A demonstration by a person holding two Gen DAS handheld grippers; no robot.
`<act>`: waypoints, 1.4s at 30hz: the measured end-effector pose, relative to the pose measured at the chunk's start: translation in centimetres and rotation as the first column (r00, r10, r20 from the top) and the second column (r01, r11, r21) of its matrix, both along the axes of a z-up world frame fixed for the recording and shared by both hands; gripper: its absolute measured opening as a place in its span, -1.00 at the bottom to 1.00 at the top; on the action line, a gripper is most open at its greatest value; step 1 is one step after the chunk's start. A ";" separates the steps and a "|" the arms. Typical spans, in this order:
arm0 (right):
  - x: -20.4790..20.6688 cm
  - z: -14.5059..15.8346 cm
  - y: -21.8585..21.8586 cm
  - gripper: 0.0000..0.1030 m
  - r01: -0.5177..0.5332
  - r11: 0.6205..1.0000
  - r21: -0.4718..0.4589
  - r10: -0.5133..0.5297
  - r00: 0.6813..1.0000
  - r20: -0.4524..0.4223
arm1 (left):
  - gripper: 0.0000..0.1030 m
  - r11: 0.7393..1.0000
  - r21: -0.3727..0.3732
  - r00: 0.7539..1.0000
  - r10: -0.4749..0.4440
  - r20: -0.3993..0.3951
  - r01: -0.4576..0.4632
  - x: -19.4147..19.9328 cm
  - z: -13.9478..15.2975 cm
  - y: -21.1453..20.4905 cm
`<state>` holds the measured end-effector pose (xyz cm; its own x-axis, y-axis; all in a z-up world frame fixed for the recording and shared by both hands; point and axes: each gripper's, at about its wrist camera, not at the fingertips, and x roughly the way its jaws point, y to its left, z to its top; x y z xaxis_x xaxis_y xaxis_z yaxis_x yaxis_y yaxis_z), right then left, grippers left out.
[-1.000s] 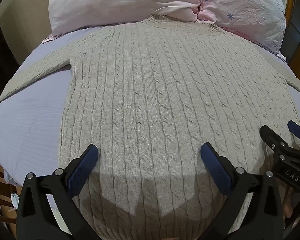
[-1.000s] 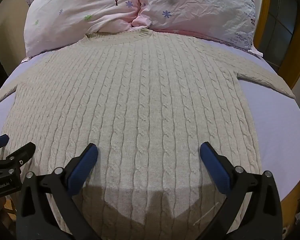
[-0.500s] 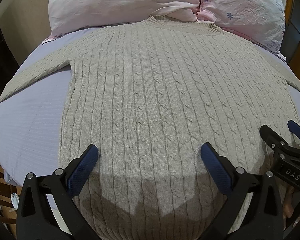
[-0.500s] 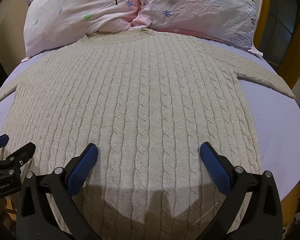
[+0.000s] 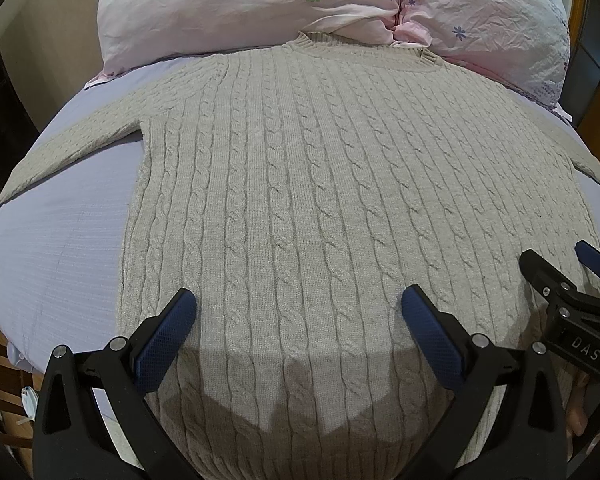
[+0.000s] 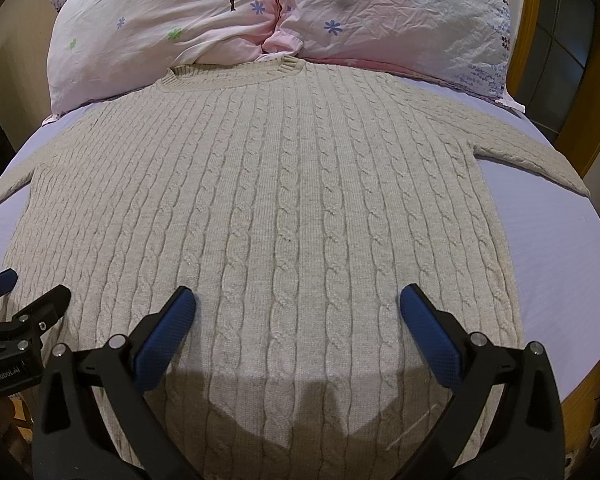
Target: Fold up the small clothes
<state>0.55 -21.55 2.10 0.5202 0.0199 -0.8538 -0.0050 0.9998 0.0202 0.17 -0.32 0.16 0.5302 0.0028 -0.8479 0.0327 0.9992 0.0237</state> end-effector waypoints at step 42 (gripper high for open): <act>-0.2 0.0 -0.3 0.97 -0.004 1.000 -0.002 0.004 1.000 -0.007 | 0.97 1.000 0.003 1.000 -0.007 0.013 0.007 -0.3 0.1 0.5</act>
